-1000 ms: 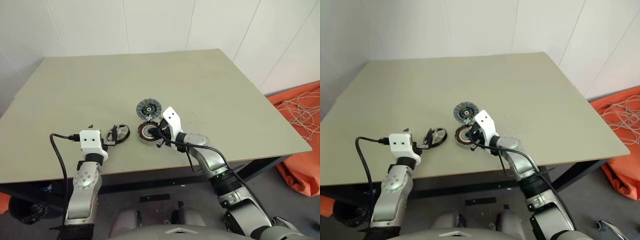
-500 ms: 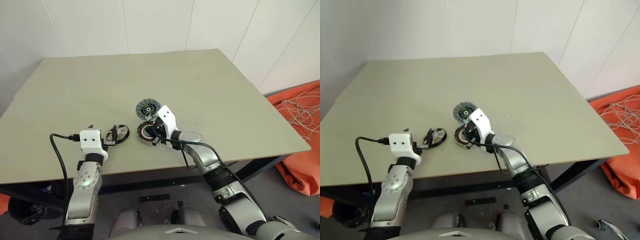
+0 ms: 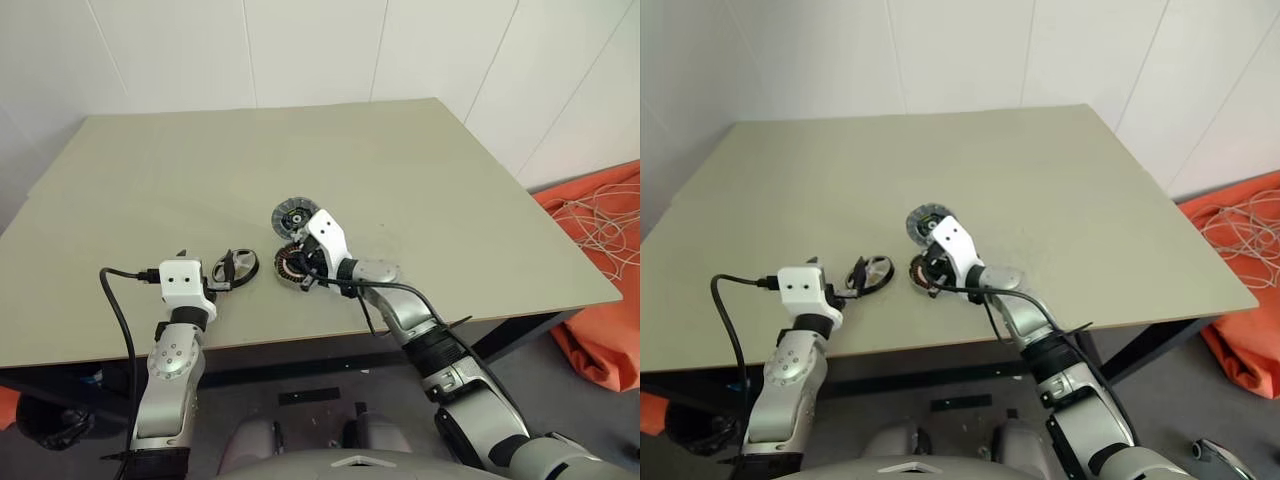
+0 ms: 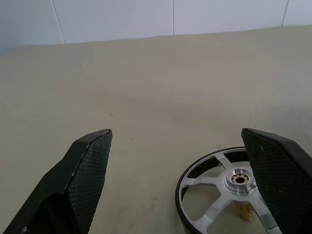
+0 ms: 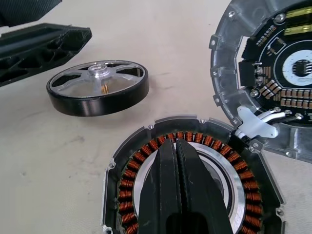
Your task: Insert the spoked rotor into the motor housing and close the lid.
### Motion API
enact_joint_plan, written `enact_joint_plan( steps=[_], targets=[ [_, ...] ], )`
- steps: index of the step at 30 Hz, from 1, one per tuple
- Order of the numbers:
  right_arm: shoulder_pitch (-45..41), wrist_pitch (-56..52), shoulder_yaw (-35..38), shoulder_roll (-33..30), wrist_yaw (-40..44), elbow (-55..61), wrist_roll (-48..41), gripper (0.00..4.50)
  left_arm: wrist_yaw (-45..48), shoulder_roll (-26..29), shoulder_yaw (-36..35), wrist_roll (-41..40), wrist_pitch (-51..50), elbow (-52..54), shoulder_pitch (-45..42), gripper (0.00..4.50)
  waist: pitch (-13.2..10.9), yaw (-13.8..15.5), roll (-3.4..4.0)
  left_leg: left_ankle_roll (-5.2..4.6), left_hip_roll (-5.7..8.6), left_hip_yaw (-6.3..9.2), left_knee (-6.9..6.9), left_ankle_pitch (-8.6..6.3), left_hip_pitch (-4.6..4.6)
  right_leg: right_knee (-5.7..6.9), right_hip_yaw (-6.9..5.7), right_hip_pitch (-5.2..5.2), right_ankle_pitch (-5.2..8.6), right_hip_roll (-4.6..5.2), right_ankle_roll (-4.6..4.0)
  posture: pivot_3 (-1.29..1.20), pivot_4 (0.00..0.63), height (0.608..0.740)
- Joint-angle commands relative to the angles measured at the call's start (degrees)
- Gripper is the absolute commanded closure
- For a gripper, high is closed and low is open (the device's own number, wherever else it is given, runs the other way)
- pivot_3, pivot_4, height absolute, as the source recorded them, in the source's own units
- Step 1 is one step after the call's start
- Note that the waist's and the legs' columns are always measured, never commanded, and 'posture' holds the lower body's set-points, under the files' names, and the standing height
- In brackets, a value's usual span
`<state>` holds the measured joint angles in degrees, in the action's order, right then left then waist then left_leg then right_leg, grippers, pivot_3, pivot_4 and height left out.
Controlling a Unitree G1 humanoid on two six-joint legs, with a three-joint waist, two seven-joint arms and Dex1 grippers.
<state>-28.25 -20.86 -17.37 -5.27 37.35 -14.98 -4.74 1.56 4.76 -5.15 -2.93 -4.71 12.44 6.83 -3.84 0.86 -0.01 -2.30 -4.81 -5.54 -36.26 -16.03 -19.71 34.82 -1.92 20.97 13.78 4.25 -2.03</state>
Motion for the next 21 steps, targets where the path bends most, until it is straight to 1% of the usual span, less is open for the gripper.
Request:
enact_joint_plan(
  steps=[1, 10, 17, 21],
  targets=[
    [-0.7, -0.7, 2.0, -0.1, -0.3, 4.7, -1.5, 4.48, -0.2, 0.0, -0.3, 0.1, 1.4, 1.7, -0.6, 0.00, 0.0, 0.0, 0.00, 0.00, 0.00, 0.00, 0.00, 0.00, 0.00, 0.00, 0.00, 0.00, 0.00, 0.00, 0.00, 0.00, 0.000, 0.740],
    [-0.3, -1.4, 2.1, 0.0, -0.6, 5.9, -1.2, 4.48, 0.2, 0.1, -0.1, 0.1, 1.4, 1.3, -0.9, 0.00, 0.0, 0.0, 0.00, -0.01, 0.00, 0.00, 0.00, 0.00, 0.00, -0.01, -0.01, 0.00, 0.00, 0.00, 0.00, 0.00, 0.000, 0.740],
    [0.0, -2.1, -3.1, -0.8, -0.9, 1.5, 3.5, 4.48, 0.2, 0.0, 0.0, 0.2, 1.4, 1.4, -0.6, 0.00, 0.0, 0.0, 0.00, -0.01, 0.00, 0.00, 0.00, -0.01, 0.00, -0.01, -0.02, 0.00, 0.00, 0.00, 0.00, 0.00, 0.000, 0.740],
    [-0.4, -1.8, -2.0, -0.3, -1.0, 2.3, 2.7, 4.48, 0.1, -0.1, -0.1, 0.2, 1.5, 1.7, -0.2, 0.00, 0.0, 0.0, -0.01, 0.01, 0.00, 0.00, 0.00, 0.00, 0.04, 0.00, -0.01, -0.04, 0.00, 0.00, 0.00, 0.00, 0.000, 0.740]
  ],
)
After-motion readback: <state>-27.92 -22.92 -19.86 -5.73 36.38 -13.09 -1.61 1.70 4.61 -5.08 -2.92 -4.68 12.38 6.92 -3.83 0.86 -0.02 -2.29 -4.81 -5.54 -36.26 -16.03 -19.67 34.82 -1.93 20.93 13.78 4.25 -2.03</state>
